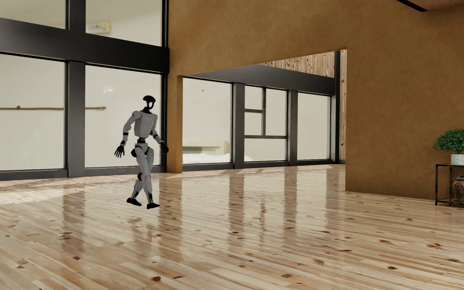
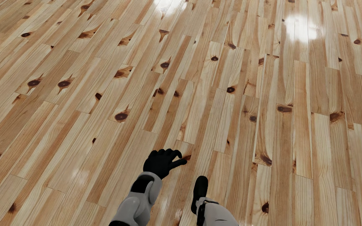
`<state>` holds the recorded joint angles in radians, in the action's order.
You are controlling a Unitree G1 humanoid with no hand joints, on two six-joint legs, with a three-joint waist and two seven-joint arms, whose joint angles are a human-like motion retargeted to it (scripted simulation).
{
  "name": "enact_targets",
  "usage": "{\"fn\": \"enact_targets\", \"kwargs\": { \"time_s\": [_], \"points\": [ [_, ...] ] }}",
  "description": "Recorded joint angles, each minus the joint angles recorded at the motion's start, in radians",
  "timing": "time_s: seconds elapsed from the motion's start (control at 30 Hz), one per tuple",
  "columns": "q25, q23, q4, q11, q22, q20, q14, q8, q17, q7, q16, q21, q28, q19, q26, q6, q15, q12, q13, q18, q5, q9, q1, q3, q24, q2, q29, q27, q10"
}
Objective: Head to the fabric bench
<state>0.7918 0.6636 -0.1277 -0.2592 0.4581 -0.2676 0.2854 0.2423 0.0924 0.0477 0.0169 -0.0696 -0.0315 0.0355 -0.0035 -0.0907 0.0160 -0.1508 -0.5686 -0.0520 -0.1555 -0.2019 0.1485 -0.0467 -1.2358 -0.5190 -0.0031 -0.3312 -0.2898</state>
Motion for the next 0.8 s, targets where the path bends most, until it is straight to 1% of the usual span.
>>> {"fn": "enact_targets", "kwargs": {
  "time_s": [0.03,0.07,0.1,0.13,0.17,0.2,0.23,0.27,0.3,0.33,0.37,0.4,0.43,0.47,0.5,0.53,0.57,0.6,0.63,0.67,0.7,0.73,0.77,0.8],
  "points": [
    [0.01,0.003,0.008,0.092,-0.04,-0.034,-0.004,0.013,-0.01,0.003,0.034,-0.01,0.011,0.025,-0.013,0.005,-0.029,-0.027,-0.012,0.007,0.035,0.002,0.053,-0.004,0.03,0.011,0.025,0.006,-0.011],
    [0.033,0.017,0.027,0.038,-0.065,-0.047,-0.029,-0.022,-0.011,0.01,0.068,0.0,0.036,-0.069,-0.008,0.013,-0.101,-0.038,-0.007,0.021,0.077,0.003,0.099,-0.008,0.068,0.011,0.059,0.017,-0.046],
    [0.061,0.028,0.049,-0.089,-0.083,-0.043,-0.085,-0.038,-0.011,0.025,0.101,0.011,0.06,-0.132,0.009,0.025,-0.136,-0.032,0.009,0.033,0.101,0.002,0.139,-0.012,0.103,0.012,0.086,0.029,-0.108],
    [0.087,0.033,0.077,-0.224,-0.09,-0.029,-0.182,-0.033,-0.021,0.031,0.125,0.013,0.07,-0.151,0.041,0.04,-0.071,-0.011,0.03,0.053,0.113,-0.004,0.131,-0.015,0.123,0.003,0.099,0.033,-0.239],
    [0.093,0.021,0.107,-0.337,-0.074,-0.008,-0.292,-0.022,-0.046,0.028,0.128,-0.008,0.062,-0.152,0.08,0.058,0.031,0.014,0.047,0.096,0.114,-0.008,0.072,-0.017,0.133,0.017,0.08,0.025,-0.452],
    [0.092,0.001,0.144,-0.388,-0.03,0.021,-0.429,-0.003,-0.08,0.014,0.116,-0.024,0.05,-0.143,0.133,0.075,0.113,0.036,0.061,0.164,0.115,-0.011,-0.023,-0.015,0.141,0.061,0.051,0.019,-0.685],
    [0.076,-0.022,0.159,-0.387,0.021,0.064,-0.449,0.009,-0.109,-0.012,0.096,-0.036,0.038,-0.135,0.186,0.091,0.167,0.066,0.085,0.158,0.123,-0.01,-0.127,-0.008,0.151,0.127,0.02,0.024,-0.865],
    [0.061,-0.041,0.168,-0.355,0.065,0.12,-0.376,0.012,-0.121,-0.018,0.074,-0.031,0.03,-0.126,0.24,0.103,0.201,0.111,0.119,0.122,0.134,-0.009,-0.236,0.003,0.166,0.204,-0.001,0.035,-0.984],
    [0.062,-0.054,0.193,-0.307,0.097,0.184,-0.348,0.004,-0.118,-0.004,0.054,-0.006,0.025,-0.117,0.287,0.109,0.222,0.171,0.163,0.099,0.146,-0.008,-0.347,0.018,0.185,0.28,-0.01,0.048,-1.045],
    [0.07,-0.082,0.235,-0.259,0.13,0.245,-0.343,-0.009,-0.111,0.023,0.035,0.029,0.007,-0.109,0.318,0.112,0.241,0.234,0.199,0.106,0.159,-0.005,-0.453,0.036,0.209,0.351,-0.006,0.055,-1.051],
    [0.082,-0.119,0.27,-0.212,0.161,0.302,-0.339,-0.026,-0.096,0.049,0.031,0.07,0.004,-0.099,0.326,0.114,0.259,0.297,0.238,0.099,0.168,-0.003,-0.547,0.055,0.238,0.419,-0.003,0.062,-1.001],
    [0.086,-0.148,0.288,-0.177,0.179,0.348,-0.324,-0.044,-0.073,0.066,0.045,0.106,0.03,-0.089,0.331,0.114,0.285,0.357,0.287,0.088,0.175,-0.002,-0.629,0.075,0.263,0.479,-0.007,0.085,-0.906],
    [0.087,-0.194,0.301,-0.157,0.21,0.381,-0.319,-0.059,-0.048,0.082,0.067,0.145,0.06,-0.079,0.336,0.114,0.314,0.413,0.319,0.078,0.177,-0.003,-0.688,0.094,0.267,0.536,-0.016,0.11,-0.763],
    [0.082,-0.256,0.31,-0.133,0.25,0.403,-0.314,-0.072,-0.022,0.108,0.092,0.173,0.091,-0.068,0.344,0.116,0.341,0.459,0.343,0.08,0.178,-0.004,-0.717,0.11,0.252,0.593,-0.036,0.132,-0.559],
    [0.069,-0.32,0.293,-0.103,0.289,0.419,-0.322,-0.085,0.004,0.115,0.11,0.191,0.121,-0.056,0.352,0.117,0.36,0.498,0.36,0.098,0.174,-0.007,-0.713,0.125,0.225,0.65,-0.052,0.14,-0.287],
    [0.057,-0.374,0.26,-0.066,0.327,0.429,-0.322,-0.103,0.031,0.079,0.12,0.206,0.154,-0.046,0.377,0.115,0.363,0.536,0.373,0.112,0.166,-0.007,-0.679,0.139,0.183,0.708,-0.052,0.141,0.016],
    [0.044,-0.409,0.236,-0.063,0.355,0.432,-0.273,-0.12,0.053,0.026,0.126,0.213,0.19,-0.038,0.387,0.11,0.359,0.573,0.386,0.09,0.156,-0.008,-0.669,0.151,0.135,0.762,-0.049,0.136,0.171],
    [0.045,-0.422,0.229,-0.108,0.373,0.432,-0.274,-0.126,0.073,0.047,0.129,0.213,0.226,-0.033,0.39,0.106,0.356,0.607,0.392,0.161,0.143,-0.01,-0.668,0.154,0.086,0.798,-0.041,0.124,0.162],
    [0.047,-0.42,0.215,-0.162,0.384,0.426,-0.373,-0.125,0.089,0.055,0.123,0.198,0.261,-0.043,0.377,0.098,0.315,0.626,0.39,0.144,0.119,-0.013,-0.666,0.157,0.041,0.827,-0.03,0.103,0.089],
    [0.061,-0.4,0.2,-0.26,0.39,0.421,-0.511,-0.117,0.096,0.055,0.115,0.182,0.283,-0.075,0.357,0.086,0.225,0.634,0.38,0.127,0.091,-0.018,-0.662,0.161,0.0,0.838,-0.03,0.081,0.0],
    [0.083,-0.358,0.187,-0.435,0.39,0.42,-0.479,-0.09,0.095,0.068,0.098,0.166,0.293,-0.104,0.345,0.072,0.12,0.625,0.373,0.051,0.044,-0.025,-0.67,0.163,-0.032,0.805,-0.044,0.056,-0.133],
    [0.097,-0.293,0.17,-0.655,0.39,0.408,-0.387,-0.047,0.083,0.089,0.078,0.149,0.291,-0.079,0.322,0.052,0.002,0.598,0.367,0.029,-0.037,-0.034,-0.655,0.161,-0.062,0.737,-0.052,0.032,-0.235],
    [0.093,-0.222,0.147,-0.838,0.391,0.385,-0.311,-0.023,0.058,0.106,0.061,0.128,0.289,-0.072,0.305,0.03,-0.082,0.549,0.363,0.025,-0.126,-0.039,-0.61,0.154,-0.099,0.649,-0.043,0.014,-0.274],
    [0.078,-0.153,0.123,-0.969,0.387,0.356,-0.26,-0.037,0.033,0.119,0.048,0.114,0.273,-0.091,0.285,0.011,-0.011,0.479,0.359,0.025,-0.157,-0.043,-0.543,0.143,-0.134,0.543,-0.01,0.001,-0.261]
  ]
}}
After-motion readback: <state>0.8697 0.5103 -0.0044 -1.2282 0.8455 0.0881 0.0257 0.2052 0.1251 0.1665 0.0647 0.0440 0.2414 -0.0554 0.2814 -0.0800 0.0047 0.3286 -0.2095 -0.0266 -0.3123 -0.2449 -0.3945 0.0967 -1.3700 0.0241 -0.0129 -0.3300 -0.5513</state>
